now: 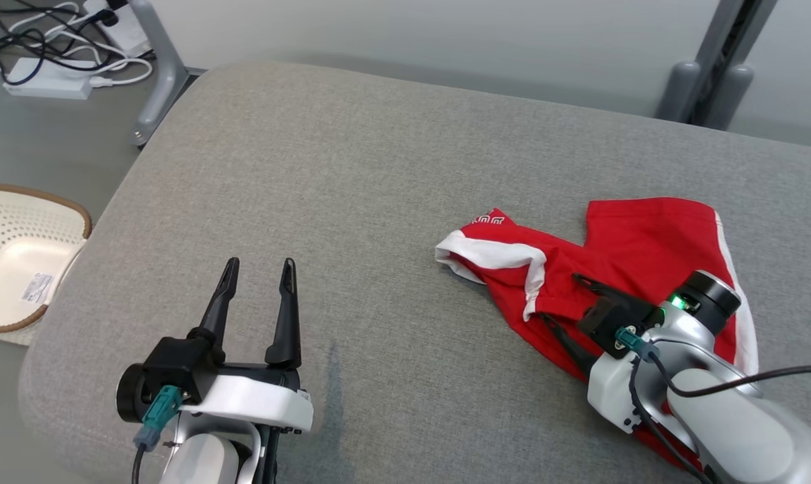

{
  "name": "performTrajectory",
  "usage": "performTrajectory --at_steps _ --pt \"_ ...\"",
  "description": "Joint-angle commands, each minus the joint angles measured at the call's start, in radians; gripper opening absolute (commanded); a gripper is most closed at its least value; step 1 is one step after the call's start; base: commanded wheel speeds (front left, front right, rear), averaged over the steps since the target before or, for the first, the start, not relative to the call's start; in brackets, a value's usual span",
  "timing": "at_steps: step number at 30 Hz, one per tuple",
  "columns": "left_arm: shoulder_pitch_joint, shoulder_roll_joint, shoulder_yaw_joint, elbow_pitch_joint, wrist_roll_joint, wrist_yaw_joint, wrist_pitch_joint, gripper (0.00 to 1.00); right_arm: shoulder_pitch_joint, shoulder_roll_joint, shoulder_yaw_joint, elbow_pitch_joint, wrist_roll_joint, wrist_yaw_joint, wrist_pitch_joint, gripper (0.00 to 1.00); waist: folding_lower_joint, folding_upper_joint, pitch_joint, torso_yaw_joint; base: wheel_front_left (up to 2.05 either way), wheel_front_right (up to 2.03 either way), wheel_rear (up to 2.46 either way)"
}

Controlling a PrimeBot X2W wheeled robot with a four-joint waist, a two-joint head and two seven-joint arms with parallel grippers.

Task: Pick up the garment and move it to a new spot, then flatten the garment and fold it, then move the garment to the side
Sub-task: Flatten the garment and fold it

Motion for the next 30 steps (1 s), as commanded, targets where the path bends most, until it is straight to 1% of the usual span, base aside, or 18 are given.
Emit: performTrajectory --at_steps 1,2,3,4,5,11,21,25,30 --pt "-0.014 0.002 -0.002 0.0 -0.006 0.005 -0.001 1.0 -0.017 -0.005 0.002 0.017 0.0 0.0 -0.003 1.0 0.0 0.0 0.007 0.012 0.0 0.0 0.0" --pt "-0.014 0.003 -0.003 0.0 -0.006 0.007 -0.001 1.0 -0.022 -0.002 0.003 0.028 0.002 0.0 -0.007 1.0 0.0 0.0 0.008 0.015 0.0 0.0 0.0" --pt "-0.014 0.003 -0.004 -0.001 -0.007 0.007 -0.001 1.0 -0.026 0.003 0.004 0.039 0.005 0.0 -0.011 0.48 0.0 0.0 0.009 0.017 0.0 0.0 0.0" --pt "-0.014 0.003 -0.005 0.0 -0.007 0.007 -0.001 1.0 -0.03 0.006 0.006 0.049 0.007 0.0 -0.014 0.17 0.0 0.0 0.009 0.019 0.0 0.0 0.0" --pt "-0.014 0.003 -0.006 0.0 -0.007 0.008 -0.001 1.0 -0.035 0.009 0.006 0.057 0.009 0.0 -0.017 0.0 0.0 0.0 0.01 0.02 0.0 0.0 0.0" --pt "-0.015 0.003 -0.003 0.001 -0.008 0.012 -0.001 1.0 -0.049 0.03 0.002 0.088 0.019 0.0 -0.038 0.0 0.0 0.0 0.007 0.024 0.0 0.0 0.0" --pt "-0.007 0.003 0.002 0.001 -0.006 0.009 -0.001 1.0 -0.064 0.049 -0.033 0.073 0.029 0.0 -0.07 0.0 0.0 0.0 -0.006 0.011 0.0 0.0 0.0" --pt "-0.001 0.003 0.009 -0.007 -0.001 0.01 -0.001 1.0 -0.06 0.059 -0.088 0.045 0.048 0.0 -0.096 0.0 0.0 0.0 -0.018 0.0 0.0 0.0 0.0" --pt "0.007 0.002 0.018 -0.024 0.003 0.011 -0.001 1.0 -0.027 0.088 -0.21 -0.019 0.087 0.0 -0.127 0.0 0.0 0.0 -0.031 -0.029 0.0 0.0 0.0"
